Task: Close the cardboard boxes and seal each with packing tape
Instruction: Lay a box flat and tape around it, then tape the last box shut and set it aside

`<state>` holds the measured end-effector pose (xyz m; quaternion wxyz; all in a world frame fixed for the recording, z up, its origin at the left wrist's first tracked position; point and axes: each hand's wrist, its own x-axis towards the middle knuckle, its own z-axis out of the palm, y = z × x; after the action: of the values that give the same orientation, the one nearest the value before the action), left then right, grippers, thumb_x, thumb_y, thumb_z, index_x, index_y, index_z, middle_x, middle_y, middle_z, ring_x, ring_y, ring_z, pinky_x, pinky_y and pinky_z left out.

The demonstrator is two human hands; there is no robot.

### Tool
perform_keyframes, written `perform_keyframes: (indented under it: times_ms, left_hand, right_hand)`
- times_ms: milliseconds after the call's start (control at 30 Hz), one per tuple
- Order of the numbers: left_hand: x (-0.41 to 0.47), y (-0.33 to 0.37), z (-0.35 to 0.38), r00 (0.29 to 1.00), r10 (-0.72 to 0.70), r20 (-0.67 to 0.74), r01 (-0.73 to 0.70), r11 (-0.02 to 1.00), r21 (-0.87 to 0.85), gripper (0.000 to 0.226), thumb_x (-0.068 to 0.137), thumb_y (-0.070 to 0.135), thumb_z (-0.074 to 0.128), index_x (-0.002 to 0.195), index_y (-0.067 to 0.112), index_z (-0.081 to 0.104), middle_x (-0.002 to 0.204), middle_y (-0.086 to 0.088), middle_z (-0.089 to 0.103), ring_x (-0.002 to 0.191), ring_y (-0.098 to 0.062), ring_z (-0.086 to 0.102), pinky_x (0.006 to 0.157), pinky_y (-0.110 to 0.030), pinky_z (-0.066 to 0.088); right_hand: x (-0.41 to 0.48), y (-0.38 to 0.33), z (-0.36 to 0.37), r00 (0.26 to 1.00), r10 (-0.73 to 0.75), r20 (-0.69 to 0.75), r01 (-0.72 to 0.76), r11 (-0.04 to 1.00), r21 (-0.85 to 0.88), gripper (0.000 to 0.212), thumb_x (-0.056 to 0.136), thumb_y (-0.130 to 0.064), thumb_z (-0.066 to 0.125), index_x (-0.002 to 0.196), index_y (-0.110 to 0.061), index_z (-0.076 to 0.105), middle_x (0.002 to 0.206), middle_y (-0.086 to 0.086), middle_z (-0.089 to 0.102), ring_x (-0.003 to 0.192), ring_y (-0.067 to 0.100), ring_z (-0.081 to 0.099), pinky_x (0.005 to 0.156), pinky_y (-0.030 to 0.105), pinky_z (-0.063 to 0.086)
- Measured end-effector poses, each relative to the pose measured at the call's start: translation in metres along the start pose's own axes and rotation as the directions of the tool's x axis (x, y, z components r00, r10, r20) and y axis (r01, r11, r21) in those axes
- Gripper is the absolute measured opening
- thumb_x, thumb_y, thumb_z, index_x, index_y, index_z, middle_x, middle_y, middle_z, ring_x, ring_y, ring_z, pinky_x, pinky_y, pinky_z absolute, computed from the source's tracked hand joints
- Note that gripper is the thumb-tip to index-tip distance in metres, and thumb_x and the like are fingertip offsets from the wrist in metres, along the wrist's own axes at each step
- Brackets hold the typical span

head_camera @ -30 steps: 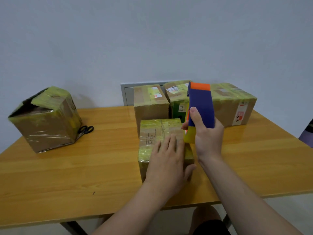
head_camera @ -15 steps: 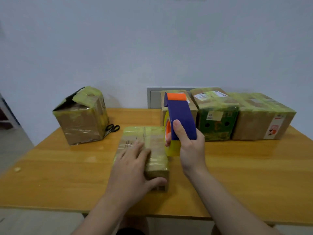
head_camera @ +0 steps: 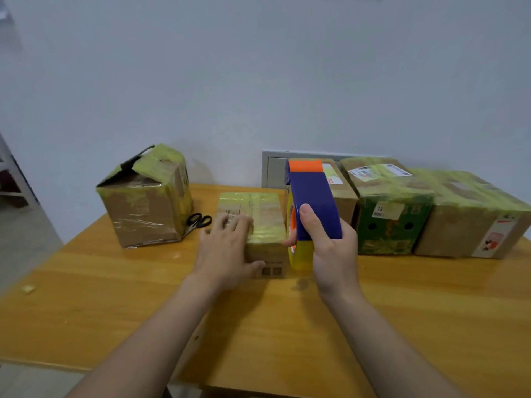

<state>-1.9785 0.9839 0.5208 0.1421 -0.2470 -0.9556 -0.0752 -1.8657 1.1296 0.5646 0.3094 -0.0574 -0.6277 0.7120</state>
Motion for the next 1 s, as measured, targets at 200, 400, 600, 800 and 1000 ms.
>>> perform_keyframes:
  times_ms: [200, 400, 600, 800, 1000]
  left_hand:
    - [0.063, -0.002, 0.013, 0.998, 0.014, 0.066, 0.002, 0.973, -0.229, 0.090, 0.071, 0.065, 0.082, 0.145, 0.036, 0.040, 0.154, 0.009, 0.046, 0.148, -0.019, 0.034, 0.115, -0.054, 0.037]
    - [0.054, -0.063, -0.022, 0.809, -0.307, -0.501, 0.056, 0.889, -0.455, 0.033, 0.085, 0.060, 0.067, 0.087, 0.028, 0.059, 0.085, 0.013, 0.062, 0.085, -0.016, 0.059, 0.086, -0.040, 0.042]
    - [0.046, -0.145, -0.033, 0.638, -0.575, -0.512, 0.398, 0.816, -0.420, 0.045, 0.085, 0.058, 0.066, 0.062, 0.023, 0.049, 0.076, 0.002, 0.057, 0.087, -0.029, 0.056, 0.088, -0.045, 0.039]
    - [0.051, -0.163, -0.022, 0.674, -0.541, -0.503, 0.482, 0.838, -0.256, 0.076, 0.078, 0.077, 0.069, 0.115, 0.011, 0.060, 0.118, -0.011, 0.059, 0.112, -0.034, 0.055, 0.096, -0.050, 0.044]
    - [0.067, -0.163, -0.039, 0.594, -0.701, -0.394, 0.507, 0.707, -0.494, 0.046, 0.090, 0.068, 0.061, 0.076, 0.025, 0.067, 0.113, -0.006, 0.064, 0.116, -0.032, 0.053, 0.102, -0.051, 0.039]
  right_hand:
    - [0.000, 0.022, 0.004, 0.995, 0.093, -0.023, -0.093, 0.996, -0.003, 0.036, 0.086, -0.046, 0.068, 0.099, -0.012, 0.070, 0.078, 0.018, 0.072, 0.068, 0.028, 0.072, 0.071, 0.045, 0.059]
    - [-0.002, 0.040, 0.033, 0.989, 0.139, 0.040, -0.140, 0.990, 0.016, 0.046, 0.085, -0.047, 0.068, 0.098, -0.002, 0.069, 0.074, 0.017, 0.069, 0.066, 0.024, 0.067, 0.069, 0.039, 0.058]
    - [-0.015, 0.054, 0.081, 0.969, 0.187, 0.164, -0.191, 0.981, 0.011, 0.050, 0.079, -0.051, 0.068, 0.103, -0.007, 0.071, 0.085, 0.016, 0.072, 0.066, 0.020, 0.069, 0.063, 0.027, 0.058]
    - [-0.017, 0.059, 0.104, 0.957, 0.207, 0.205, -0.215, 0.976, 0.018, 0.043, 0.080, -0.049, 0.069, 0.104, -0.014, 0.071, 0.085, 0.016, 0.072, 0.068, 0.024, 0.070, 0.063, 0.031, 0.058]
    - [-0.016, 0.055, 0.106, 0.957, 0.219, 0.191, -0.218, 0.976, -0.028, 0.042, 0.078, -0.053, 0.069, 0.103, -0.018, 0.070, 0.088, 0.013, 0.073, 0.069, 0.024, 0.072, 0.071, 0.041, 0.059]
